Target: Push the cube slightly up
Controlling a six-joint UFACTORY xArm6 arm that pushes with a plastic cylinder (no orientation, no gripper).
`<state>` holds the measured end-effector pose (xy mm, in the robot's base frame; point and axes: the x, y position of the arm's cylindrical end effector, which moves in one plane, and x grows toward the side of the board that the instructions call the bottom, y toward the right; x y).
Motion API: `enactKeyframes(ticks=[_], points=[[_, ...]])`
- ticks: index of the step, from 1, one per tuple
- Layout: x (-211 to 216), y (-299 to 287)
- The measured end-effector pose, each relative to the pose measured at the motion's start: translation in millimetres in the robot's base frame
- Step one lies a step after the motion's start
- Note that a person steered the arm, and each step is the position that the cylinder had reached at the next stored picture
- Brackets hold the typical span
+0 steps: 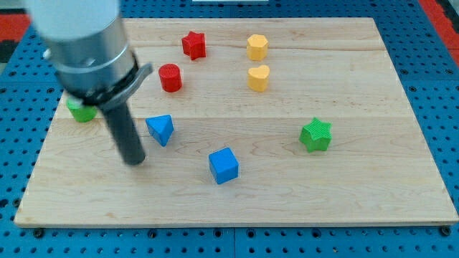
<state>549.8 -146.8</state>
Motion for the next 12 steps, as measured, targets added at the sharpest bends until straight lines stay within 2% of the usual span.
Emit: enactKeyframes(ticks=[1,2,3,4,5,8,10,11,12], points=[[44.6,87.7],[45.1,169.3],[12.9,279.5],[32.9,266.8],[66.4,188.1],[30.4,144.1],[-18.0,156.5],[-26.6,170.3],[15.3,218.4]])
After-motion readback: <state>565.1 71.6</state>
